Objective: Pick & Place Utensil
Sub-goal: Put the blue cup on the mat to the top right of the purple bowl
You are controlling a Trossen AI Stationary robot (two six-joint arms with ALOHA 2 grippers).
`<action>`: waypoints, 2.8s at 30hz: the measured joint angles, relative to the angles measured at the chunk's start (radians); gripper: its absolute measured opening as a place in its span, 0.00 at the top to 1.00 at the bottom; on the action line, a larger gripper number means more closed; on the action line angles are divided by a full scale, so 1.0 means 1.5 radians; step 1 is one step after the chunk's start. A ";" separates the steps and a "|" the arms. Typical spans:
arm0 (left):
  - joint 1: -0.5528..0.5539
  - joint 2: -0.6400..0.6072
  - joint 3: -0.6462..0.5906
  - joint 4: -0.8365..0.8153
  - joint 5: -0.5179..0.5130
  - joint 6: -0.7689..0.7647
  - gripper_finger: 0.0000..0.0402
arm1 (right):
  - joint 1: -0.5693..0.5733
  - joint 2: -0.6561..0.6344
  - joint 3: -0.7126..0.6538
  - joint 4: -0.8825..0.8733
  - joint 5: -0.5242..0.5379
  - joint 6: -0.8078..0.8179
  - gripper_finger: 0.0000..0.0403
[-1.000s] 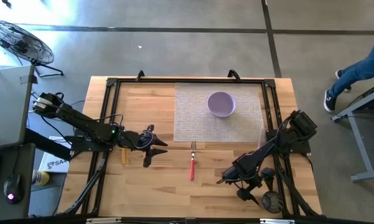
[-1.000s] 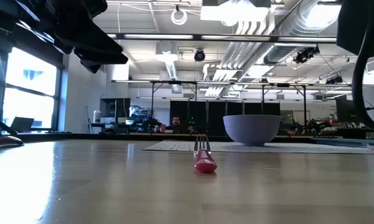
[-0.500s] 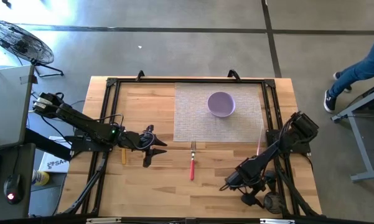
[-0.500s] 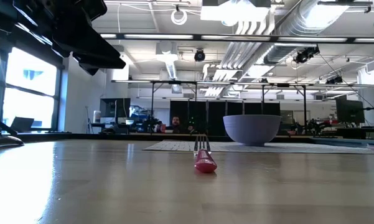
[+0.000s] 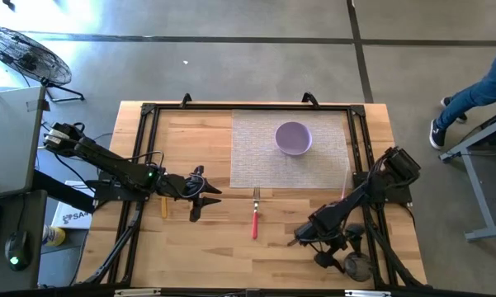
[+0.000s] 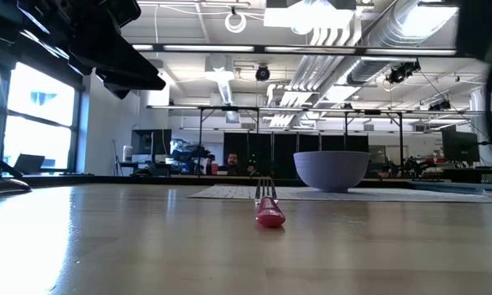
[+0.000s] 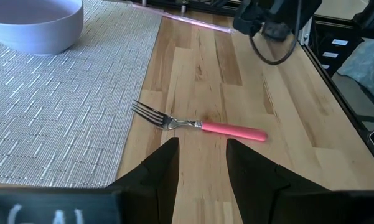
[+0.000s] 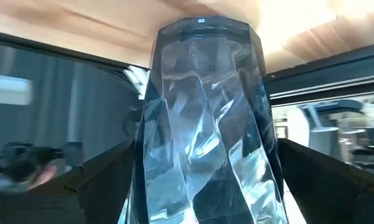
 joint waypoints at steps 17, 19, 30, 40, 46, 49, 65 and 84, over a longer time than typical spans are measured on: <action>0.000 0.000 0.000 -0.002 0.000 0.000 0.68 | -0.278 0.000 0.072 -0.036 0.003 -0.012 0.10; 0.000 0.000 0.000 -0.006 0.000 0.000 0.68 | -0.312 0.000 0.072 -0.035 0.005 -0.012 0.10; 0.000 0.000 0.000 -0.013 0.000 0.000 0.68 | -0.459 -0.001 0.072 -0.024 0.089 -0.103 0.08; 0.000 0.000 0.000 -0.013 0.000 0.000 0.68 | -0.472 -0.001 0.072 -0.022 0.154 -0.164 0.02; 0.000 0.000 0.000 -0.013 -0.003 0.000 0.68 | -0.475 -0.001 0.072 -0.016 0.163 -0.181 0.01; 0.000 0.000 0.000 -0.013 -0.004 0.000 0.68 | -0.482 -0.004 0.072 -0.008 0.163 -0.183 0.01; 0.000 0.000 0.000 -0.019 -0.005 0.000 0.68 | -0.532 -0.190 0.155 -0.169 0.420 -0.294 0.01; 0.000 0.000 0.000 -0.019 -0.003 0.000 0.68 | 0.010 -0.340 0.167 -0.263 0.876 -0.022 0.01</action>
